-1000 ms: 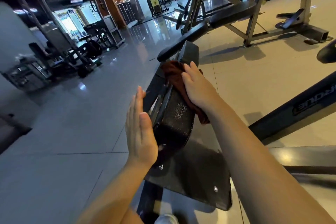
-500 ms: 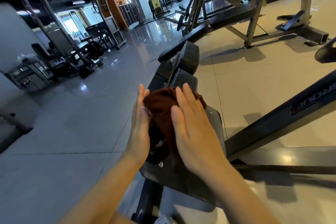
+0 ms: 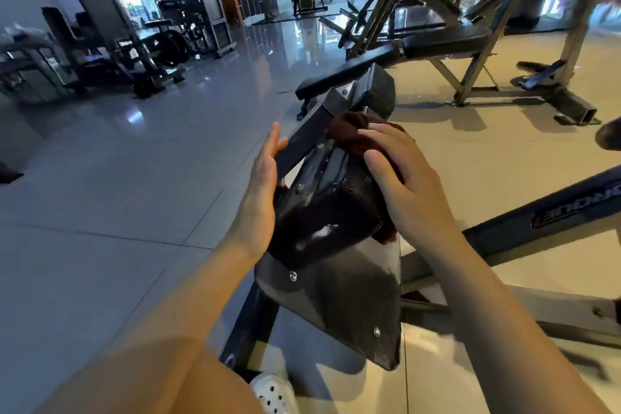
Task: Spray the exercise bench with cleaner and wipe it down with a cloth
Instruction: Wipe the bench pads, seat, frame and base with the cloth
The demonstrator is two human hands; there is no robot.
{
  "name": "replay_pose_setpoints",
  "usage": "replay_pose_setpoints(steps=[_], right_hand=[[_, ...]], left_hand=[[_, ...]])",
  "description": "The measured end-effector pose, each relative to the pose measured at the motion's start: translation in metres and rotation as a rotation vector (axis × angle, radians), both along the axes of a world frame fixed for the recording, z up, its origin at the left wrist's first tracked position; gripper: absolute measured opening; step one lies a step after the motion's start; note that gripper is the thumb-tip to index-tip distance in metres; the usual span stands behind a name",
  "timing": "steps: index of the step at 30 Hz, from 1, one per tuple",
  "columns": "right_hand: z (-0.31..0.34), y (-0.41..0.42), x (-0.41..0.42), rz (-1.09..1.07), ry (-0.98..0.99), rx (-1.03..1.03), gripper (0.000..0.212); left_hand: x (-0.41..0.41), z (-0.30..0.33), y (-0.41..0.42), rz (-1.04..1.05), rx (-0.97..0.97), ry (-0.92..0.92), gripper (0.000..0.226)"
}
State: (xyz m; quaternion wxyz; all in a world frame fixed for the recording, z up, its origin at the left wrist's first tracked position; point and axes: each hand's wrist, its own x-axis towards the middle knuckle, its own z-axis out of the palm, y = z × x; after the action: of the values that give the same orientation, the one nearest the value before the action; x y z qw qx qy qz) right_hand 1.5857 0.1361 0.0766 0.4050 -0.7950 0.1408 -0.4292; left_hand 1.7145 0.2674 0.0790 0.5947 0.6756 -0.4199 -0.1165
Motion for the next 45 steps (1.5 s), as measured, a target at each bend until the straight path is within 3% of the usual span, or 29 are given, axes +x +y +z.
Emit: replay_pose_setpoints(steps=[5,7,12,15,19,22,29,33,38,45], right_hand=[[-0.014,0.022,-0.024,-0.022,-0.129,-0.318,0.023],[-0.014,0.026,-0.035,0.001,-0.068,-0.607,0.025],[0.015,0.0,-0.046,0.106,0.204,-1.555,0.027],[0.035,-0.018,-0.044,0.178,0.38,-1.794,0.047],[0.032,-0.018,-0.038,0.259,0.385,-1.759,0.05],[0.027,-0.006,-0.031,0.266,0.359,-1.739,0.04],[-0.009,0.04,-0.006,0.197,0.382,-1.702,0.055],[-0.036,0.058,0.014,0.248,0.396,-1.718,0.013],[0.004,0.036,-0.032,0.192,0.435,-1.669,0.054],[0.006,0.011,-0.055,0.075,0.458,-1.636,0.04]], left_hand=[[0.009,-0.004,0.024,-0.013,0.006,0.055,0.069],[0.014,-0.007,0.032,-0.04,-0.007,0.016,0.076],[0.023,-0.016,0.05,-0.05,0.023,-0.038,0.083],[0.019,-0.019,0.054,-0.08,0.113,-0.139,0.067],[0.017,-0.022,0.056,-0.126,0.18,-0.21,0.046],[0.024,-0.024,0.059,-0.105,0.174,-0.195,0.046],[0.016,-0.025,0.07,-0.178,0.121,-0.164,0.043],[0.006,-0.022,0.068,-0.203,0.1,-0.207,0.056],[0.013,-0.02,0.073,-0.257,0.21,-0.111,0.06],[0.037,-0.033,0.061,-0.371,0.314,-0.098,0.071]])
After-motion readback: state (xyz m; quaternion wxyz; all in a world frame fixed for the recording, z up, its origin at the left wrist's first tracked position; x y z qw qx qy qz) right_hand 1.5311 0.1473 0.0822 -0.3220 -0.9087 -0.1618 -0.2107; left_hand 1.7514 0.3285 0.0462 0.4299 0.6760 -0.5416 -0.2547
